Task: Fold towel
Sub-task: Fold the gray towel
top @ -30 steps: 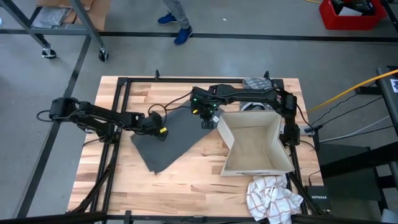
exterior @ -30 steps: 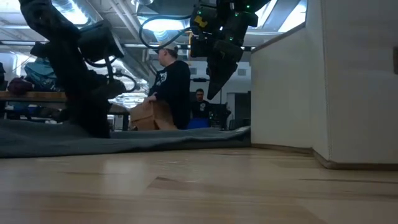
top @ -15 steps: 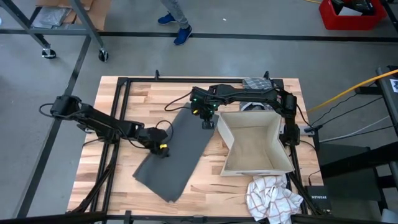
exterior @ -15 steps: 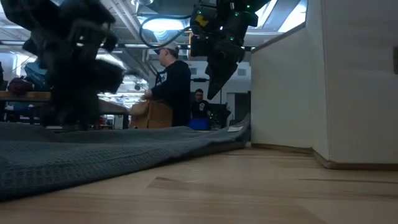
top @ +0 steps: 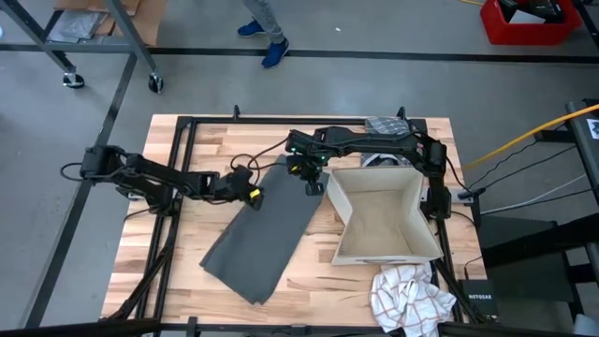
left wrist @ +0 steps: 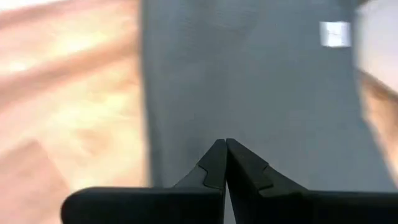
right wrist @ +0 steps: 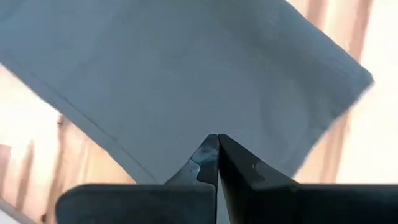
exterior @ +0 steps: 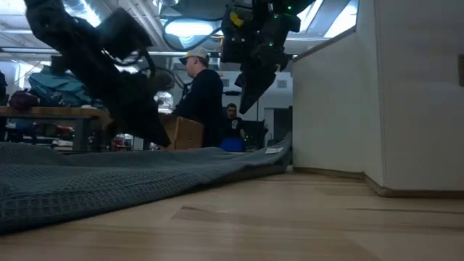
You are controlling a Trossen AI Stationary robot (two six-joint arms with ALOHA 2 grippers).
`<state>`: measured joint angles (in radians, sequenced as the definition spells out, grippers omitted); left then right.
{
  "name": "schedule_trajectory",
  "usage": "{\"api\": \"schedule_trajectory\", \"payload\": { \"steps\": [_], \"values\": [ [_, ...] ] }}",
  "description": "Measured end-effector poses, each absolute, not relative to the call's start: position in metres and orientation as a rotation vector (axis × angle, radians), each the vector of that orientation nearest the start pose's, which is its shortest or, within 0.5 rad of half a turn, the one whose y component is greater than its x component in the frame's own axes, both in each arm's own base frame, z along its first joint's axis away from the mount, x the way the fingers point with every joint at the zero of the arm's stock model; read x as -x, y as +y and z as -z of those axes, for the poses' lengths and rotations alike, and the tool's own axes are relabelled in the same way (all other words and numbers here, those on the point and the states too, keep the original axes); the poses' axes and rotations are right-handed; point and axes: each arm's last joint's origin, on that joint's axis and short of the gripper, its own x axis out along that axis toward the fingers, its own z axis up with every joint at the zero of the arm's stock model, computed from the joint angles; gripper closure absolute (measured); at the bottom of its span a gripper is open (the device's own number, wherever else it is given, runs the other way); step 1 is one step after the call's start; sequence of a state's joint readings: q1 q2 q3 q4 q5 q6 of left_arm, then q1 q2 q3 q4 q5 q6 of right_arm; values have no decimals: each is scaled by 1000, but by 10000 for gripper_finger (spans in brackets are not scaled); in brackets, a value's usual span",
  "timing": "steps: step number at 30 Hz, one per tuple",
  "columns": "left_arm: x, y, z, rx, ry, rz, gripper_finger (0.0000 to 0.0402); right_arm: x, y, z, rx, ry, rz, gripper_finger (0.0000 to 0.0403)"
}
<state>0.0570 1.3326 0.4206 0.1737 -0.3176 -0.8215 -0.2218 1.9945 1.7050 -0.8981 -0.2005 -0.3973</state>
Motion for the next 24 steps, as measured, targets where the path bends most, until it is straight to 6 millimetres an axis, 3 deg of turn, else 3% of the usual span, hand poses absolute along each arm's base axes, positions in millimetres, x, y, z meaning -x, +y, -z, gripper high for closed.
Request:
{"api": "schedule_trajectory", "payload": {
  "steps": [15,24],
  "values": [
    [-244,65,-113,622,547,-686,401,-411,-86,-244,97,1087,-234,388],
    [-229,74,-104,727,649,-872,401,-410,-86,-244,96,1100,-231,388]
  ]
}}
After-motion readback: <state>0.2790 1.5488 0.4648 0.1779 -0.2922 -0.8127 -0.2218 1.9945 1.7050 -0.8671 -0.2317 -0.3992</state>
